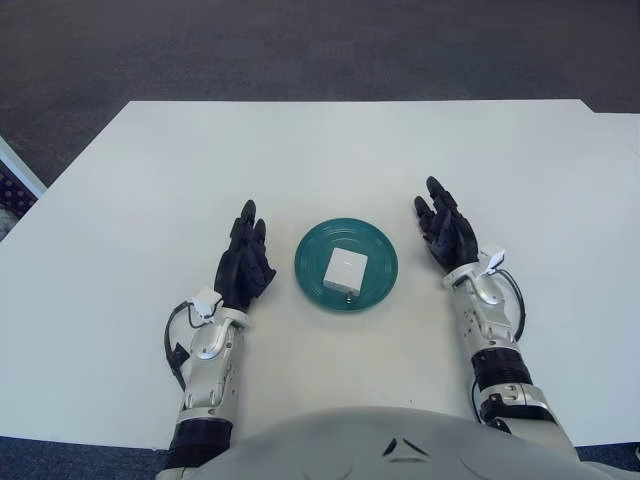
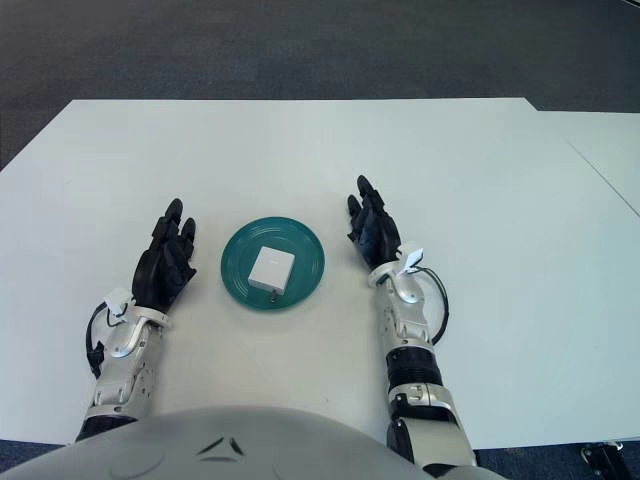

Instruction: Put the charger into the plate.

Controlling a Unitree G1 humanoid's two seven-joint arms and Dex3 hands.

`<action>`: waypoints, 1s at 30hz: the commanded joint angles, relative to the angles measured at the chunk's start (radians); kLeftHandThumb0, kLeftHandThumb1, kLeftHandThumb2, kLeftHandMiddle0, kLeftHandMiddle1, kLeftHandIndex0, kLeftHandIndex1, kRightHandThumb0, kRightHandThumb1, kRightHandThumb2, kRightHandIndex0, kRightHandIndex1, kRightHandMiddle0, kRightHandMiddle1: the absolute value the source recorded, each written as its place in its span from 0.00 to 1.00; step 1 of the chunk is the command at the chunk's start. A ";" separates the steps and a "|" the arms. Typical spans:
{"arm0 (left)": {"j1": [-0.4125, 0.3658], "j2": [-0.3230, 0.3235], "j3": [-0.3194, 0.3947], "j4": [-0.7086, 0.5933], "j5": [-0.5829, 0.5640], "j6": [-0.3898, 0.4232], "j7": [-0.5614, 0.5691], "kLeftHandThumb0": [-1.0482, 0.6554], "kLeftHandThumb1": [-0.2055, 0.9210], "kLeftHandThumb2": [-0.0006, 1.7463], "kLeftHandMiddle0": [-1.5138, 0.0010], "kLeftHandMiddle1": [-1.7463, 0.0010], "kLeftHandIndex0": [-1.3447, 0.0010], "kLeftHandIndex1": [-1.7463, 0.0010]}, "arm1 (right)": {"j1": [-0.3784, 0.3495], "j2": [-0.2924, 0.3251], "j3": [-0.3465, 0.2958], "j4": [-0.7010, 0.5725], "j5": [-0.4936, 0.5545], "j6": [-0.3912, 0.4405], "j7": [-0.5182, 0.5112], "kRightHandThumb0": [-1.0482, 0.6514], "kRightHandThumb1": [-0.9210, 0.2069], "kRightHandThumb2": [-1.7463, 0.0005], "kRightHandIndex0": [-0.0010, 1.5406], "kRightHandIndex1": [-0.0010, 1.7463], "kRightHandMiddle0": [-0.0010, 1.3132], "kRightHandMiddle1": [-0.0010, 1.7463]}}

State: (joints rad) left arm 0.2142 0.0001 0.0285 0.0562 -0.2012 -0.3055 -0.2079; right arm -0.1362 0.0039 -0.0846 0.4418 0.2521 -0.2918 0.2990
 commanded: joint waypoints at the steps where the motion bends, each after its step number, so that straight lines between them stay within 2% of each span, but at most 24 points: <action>1: 0.011 0.010 -0.003 -0.019 0.005 0.018 -0.007 0.00 1.00 0.55 1.00 1.00 1.00 1.00 | 0.043 0.014 0.010 0.039 -0.026 0.037 -0.025 0.00 0.00 0.41 0.01 0.01 0.07 0.06; 4: 0.012 0.006 -0.002 -0.021 -0.004 0.026 -0.008 0.00 1.00 0.54 1.00 1.00 1.00 1.00 | 0.044 0.014 0.011 0.043 -0.040 0.032 -0.036 0.00 0.00 0.40 0.03 0.01 0.08 0.06; 8: 0.010 0.001 0.002 -0.020 -0.011 0.033 -0.004 0.00 1.00 0.54 1.00 1.00 1.00 1.00 | 0.040 0.007 0.016 0.055 -0.071 0.030 -0.054 0.00 0.00 0.40 0.05 0.00 0.02 0.16; 11: 0.009 -0.002 0.006 -0.017 -0.007 0.035 0.004 0.00 1.00 0.54 1.00 1.00 1.00 1.00 | 0.035 0.007 0.012 0.070 -0.074 0.029 -0.059 0.01 0.00 0.40 0.06 0.00 0.01 0.18; 20: 0.013 -0.014 0.008 -0.028 0.007 0.047 0.027 0.00 1.00 0.53 1.00 1.00 1.00 1.00 | 0.012 0.021 0.001 0.130 -0.081 0.000 -0.075 0.01 0.00 0.41 0.08 0.01 0.00 0.19; 30: -0.003 -0.016 0.012 0.000 0.040 0.019 0.040 0.00 1.00 0.54 1.00 1.00 1.00 1.00 | 0.024 0.079 0.006 0.132 -0.124 -0.059 -0.185 0.03 0.00 0.42 0.06 0.00 0.00 0.16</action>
State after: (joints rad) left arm 0.2218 -0.0224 0.0331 0.0431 -0.1759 -0.2701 -0.1789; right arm -0.1657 0.0637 -0.0763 0.5308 0.1381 -0.3844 0.1471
